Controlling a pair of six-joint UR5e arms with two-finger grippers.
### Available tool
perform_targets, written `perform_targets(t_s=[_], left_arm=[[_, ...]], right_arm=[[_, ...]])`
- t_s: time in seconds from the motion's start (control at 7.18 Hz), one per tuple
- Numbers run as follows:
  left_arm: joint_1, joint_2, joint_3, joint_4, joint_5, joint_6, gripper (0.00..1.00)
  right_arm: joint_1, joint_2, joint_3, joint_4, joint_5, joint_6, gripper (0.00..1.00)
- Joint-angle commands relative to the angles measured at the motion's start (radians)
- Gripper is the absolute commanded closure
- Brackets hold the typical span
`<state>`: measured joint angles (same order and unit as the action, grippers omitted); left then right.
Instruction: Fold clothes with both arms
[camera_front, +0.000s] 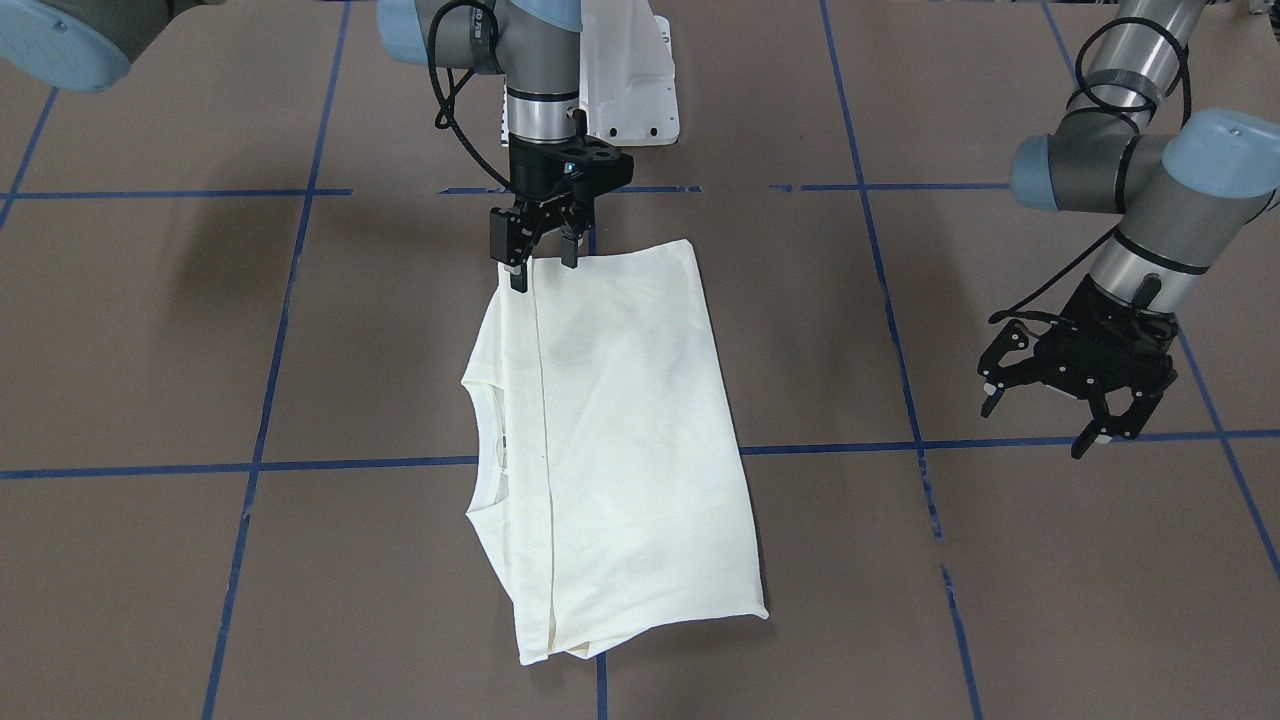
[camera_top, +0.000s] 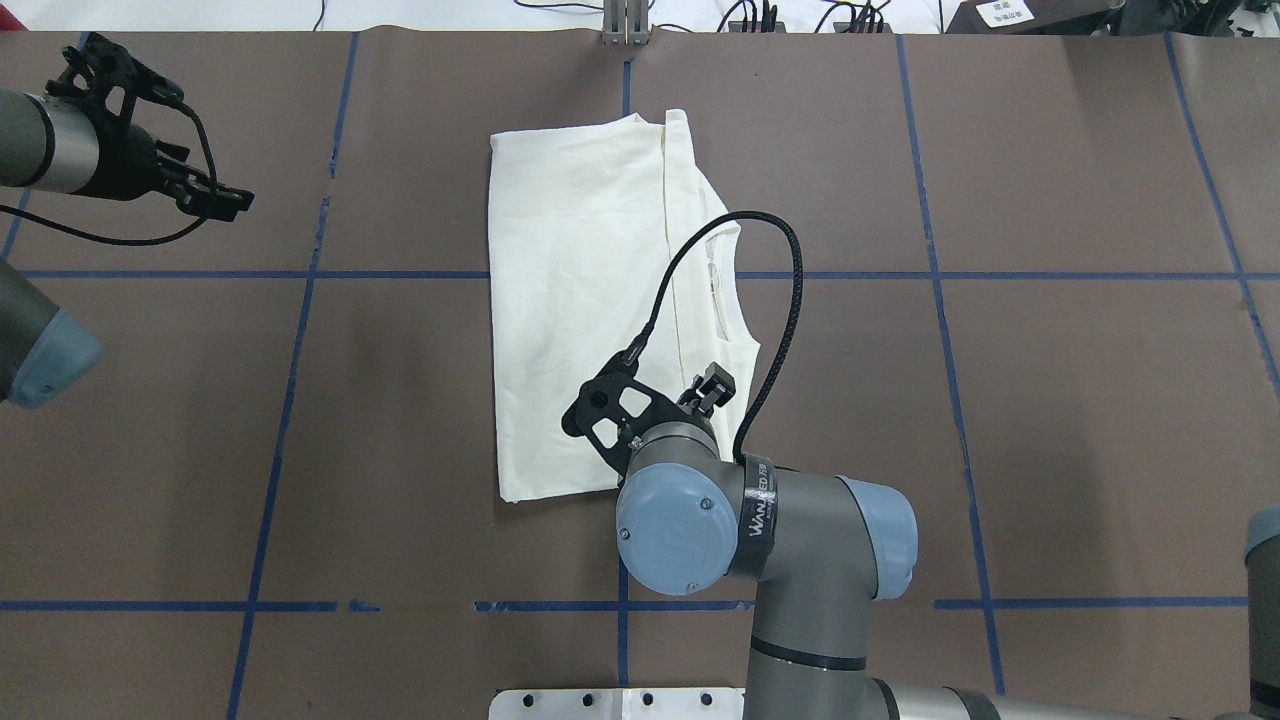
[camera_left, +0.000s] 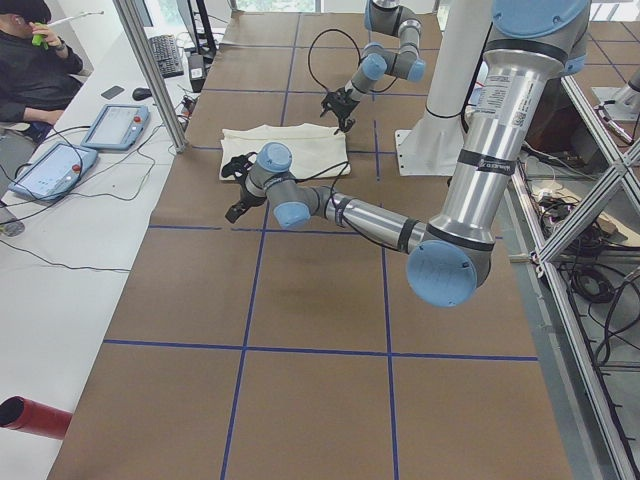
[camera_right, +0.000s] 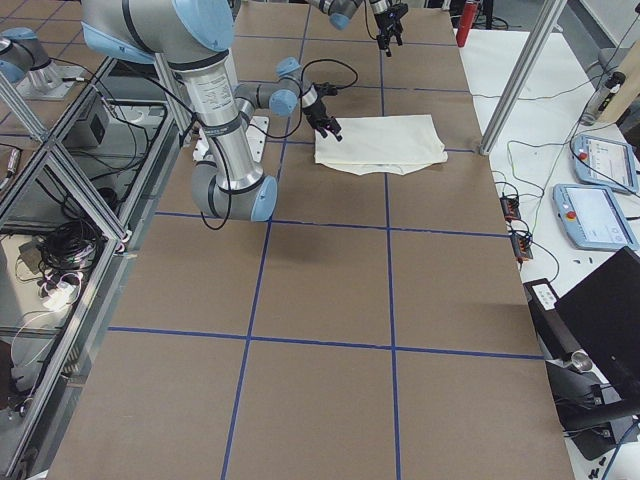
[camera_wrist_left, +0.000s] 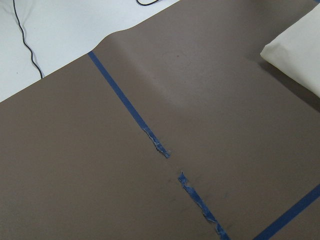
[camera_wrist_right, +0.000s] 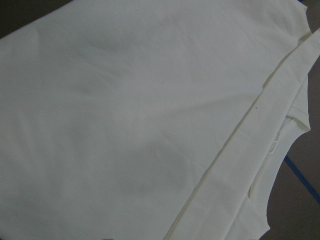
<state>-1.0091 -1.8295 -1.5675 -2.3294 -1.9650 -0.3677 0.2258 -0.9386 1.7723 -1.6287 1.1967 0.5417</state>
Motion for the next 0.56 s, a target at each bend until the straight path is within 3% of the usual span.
perform_targets(t_s=[0.0,0.42], left_arm=[[0.001,-0.001,0.003,-0.004,0.003,0.000,0.00],[0.003,-0.001,0.004,-0.008,0.003,0.000,0.00]], right_arm=[[-0.032,-0.035,0.006,-0.005,0.000,-0.052,0.13],[-0.036,-0.060,0.009,-0.005,-0.002,-0.089,0.23]])
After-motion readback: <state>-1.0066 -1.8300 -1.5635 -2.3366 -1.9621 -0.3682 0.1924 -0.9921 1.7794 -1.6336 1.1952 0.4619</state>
